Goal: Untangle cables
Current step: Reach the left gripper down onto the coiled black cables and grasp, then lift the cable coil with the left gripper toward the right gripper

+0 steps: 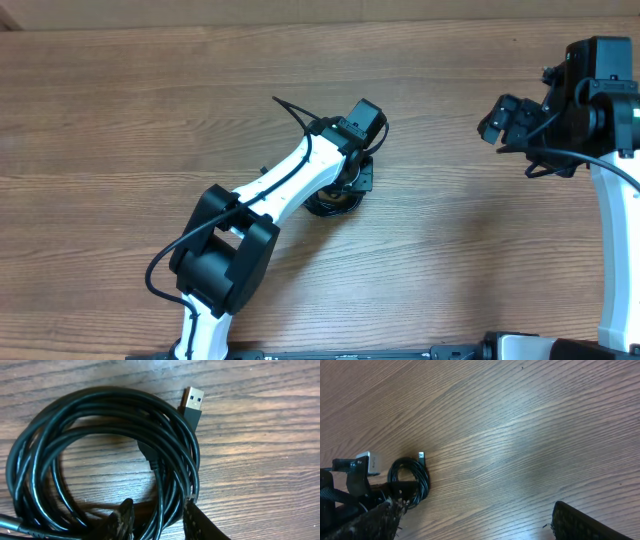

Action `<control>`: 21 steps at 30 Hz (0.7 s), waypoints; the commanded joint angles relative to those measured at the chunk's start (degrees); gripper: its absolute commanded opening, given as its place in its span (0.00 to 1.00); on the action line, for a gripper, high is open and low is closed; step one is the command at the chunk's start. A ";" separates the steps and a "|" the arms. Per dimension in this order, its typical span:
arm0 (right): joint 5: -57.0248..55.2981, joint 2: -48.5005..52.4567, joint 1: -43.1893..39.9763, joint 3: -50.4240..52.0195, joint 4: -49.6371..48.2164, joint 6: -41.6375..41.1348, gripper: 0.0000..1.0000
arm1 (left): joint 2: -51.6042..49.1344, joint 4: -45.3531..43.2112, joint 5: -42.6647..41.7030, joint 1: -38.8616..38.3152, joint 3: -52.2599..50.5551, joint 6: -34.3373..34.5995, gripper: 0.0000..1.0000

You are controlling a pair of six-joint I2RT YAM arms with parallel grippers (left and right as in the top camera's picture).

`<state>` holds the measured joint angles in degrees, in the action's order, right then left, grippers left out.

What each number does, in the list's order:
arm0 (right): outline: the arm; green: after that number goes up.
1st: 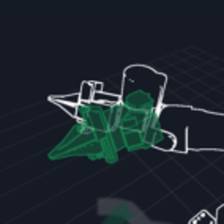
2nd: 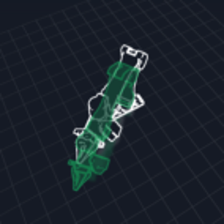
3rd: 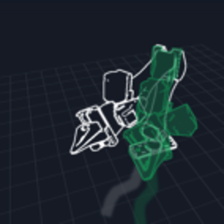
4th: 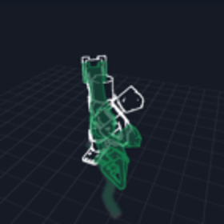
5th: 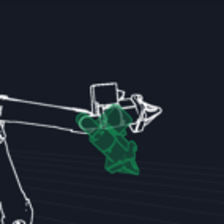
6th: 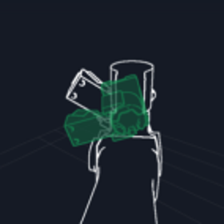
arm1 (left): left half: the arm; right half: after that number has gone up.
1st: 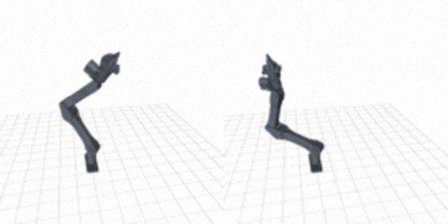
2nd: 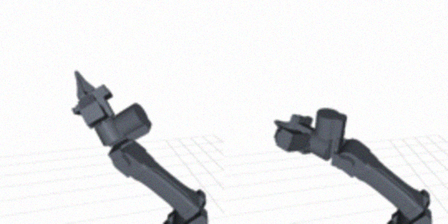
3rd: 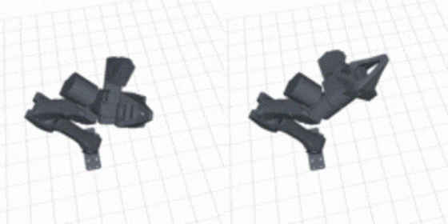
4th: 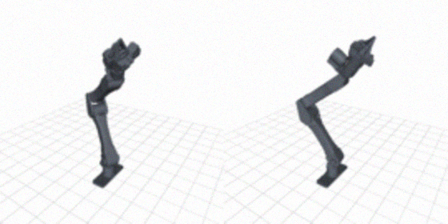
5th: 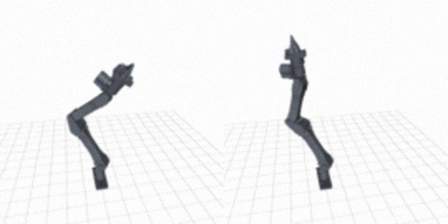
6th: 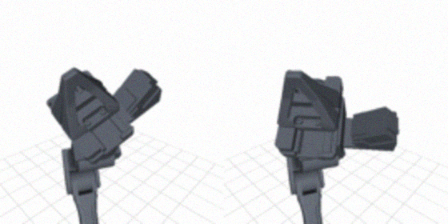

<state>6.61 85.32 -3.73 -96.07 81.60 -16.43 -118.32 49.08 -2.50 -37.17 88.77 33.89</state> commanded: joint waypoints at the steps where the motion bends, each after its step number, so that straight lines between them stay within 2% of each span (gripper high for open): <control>1: -0.61 -0.11 -0.11 -1.42 -0.02 0.39 0.95 | -1.68 -0.26 1.46 -0.70 0.96 0.85 0.32; 19: -0.59 -0.11 -0.11 -1.40 0.42 0.39 0.95 | -7.26 -1.99 1.07 -0.79 0.79 1.29 0.22; 21: -0.59 -0.11 -0.11 -1.40 0.42 0.39 0.95 | -8.04 -2.58 1.03 -0.81 0.50 1.27 0.25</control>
<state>6.61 85.32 -3.73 -96.07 82.08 -16.40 -123.15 47.11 -2.07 -37.52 88.88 34.46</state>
